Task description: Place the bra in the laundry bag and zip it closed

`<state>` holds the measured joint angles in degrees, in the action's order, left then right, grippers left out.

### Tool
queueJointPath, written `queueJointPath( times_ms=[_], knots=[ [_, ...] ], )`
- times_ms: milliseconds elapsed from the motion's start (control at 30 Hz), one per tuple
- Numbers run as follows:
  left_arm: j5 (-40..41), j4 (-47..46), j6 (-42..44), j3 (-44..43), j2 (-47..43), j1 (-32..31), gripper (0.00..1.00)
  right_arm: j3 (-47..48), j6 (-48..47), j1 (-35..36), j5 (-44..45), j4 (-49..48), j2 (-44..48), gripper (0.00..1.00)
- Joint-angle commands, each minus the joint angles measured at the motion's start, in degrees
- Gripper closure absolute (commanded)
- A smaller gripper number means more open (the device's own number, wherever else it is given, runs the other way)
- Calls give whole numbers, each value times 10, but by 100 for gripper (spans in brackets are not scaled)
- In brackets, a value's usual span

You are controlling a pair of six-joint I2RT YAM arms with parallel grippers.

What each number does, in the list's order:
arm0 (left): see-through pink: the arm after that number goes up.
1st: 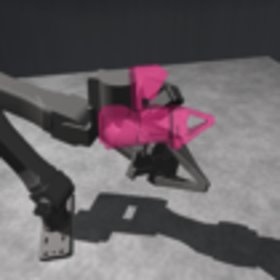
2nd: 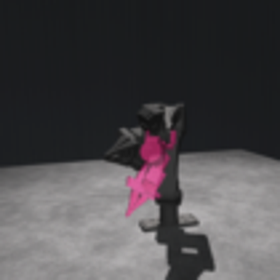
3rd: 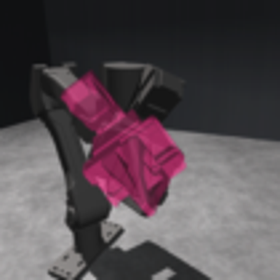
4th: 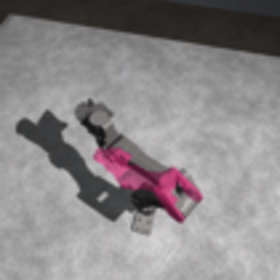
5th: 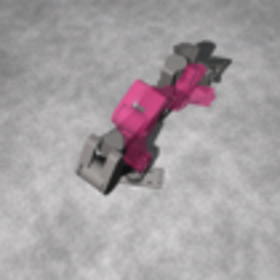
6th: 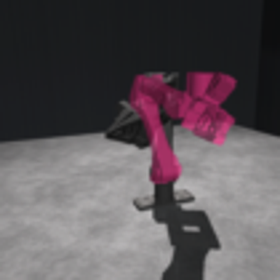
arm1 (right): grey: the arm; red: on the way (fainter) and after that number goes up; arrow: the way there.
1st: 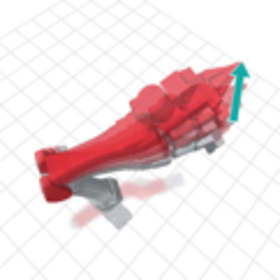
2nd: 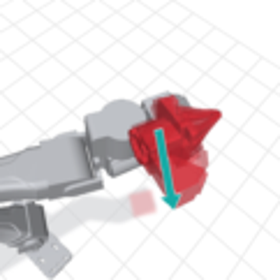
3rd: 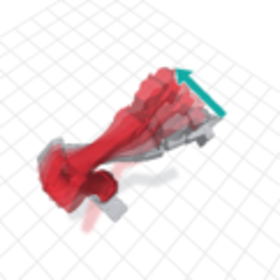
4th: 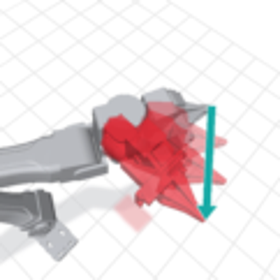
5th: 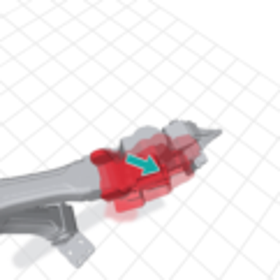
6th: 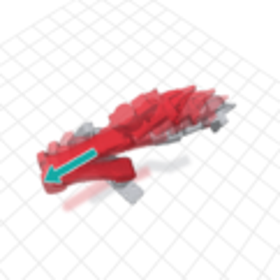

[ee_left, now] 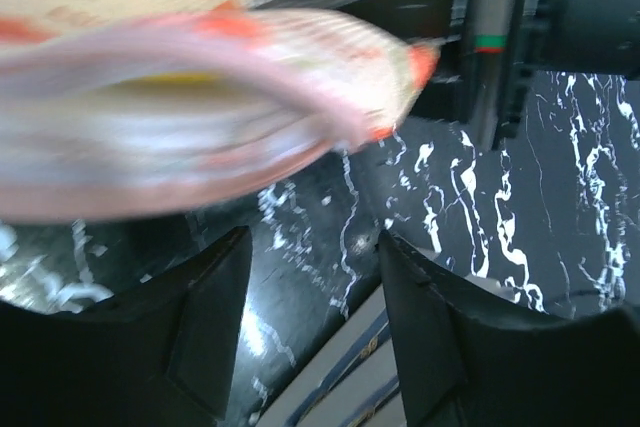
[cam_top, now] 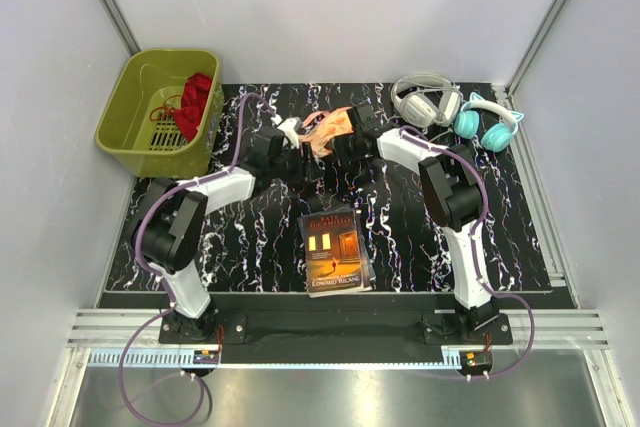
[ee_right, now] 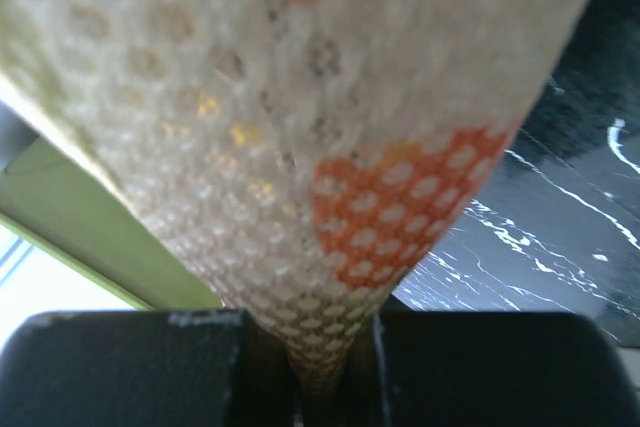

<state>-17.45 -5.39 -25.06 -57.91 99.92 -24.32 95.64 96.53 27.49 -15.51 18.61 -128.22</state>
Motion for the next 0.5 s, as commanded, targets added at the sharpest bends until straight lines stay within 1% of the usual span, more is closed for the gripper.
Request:
queueJointPath(
  times_ms=[0, 100, 167, 333, 467],
  knots=[
    [63, -102, 22, -9, 14, -11, 46, 21, 36, 5, 18, 31, 0, 89],
    [76, -129, 16, -3, 18, -13, 51, 18, 40, 6, 20, 34, 3, 90],
    [101, -132, 16, -4, 19, -15, 52, 14, 45, 7, 18, 35, 4, 89],
    [123, -148, -1, -8, 21, -17, 51, 9, 44, 8, 18, 36, 10, 90],
    [106, -164, -18, -12, 33, -16, 48, 5, 49, 13, 14, 35, 10, 90]
  ],
)
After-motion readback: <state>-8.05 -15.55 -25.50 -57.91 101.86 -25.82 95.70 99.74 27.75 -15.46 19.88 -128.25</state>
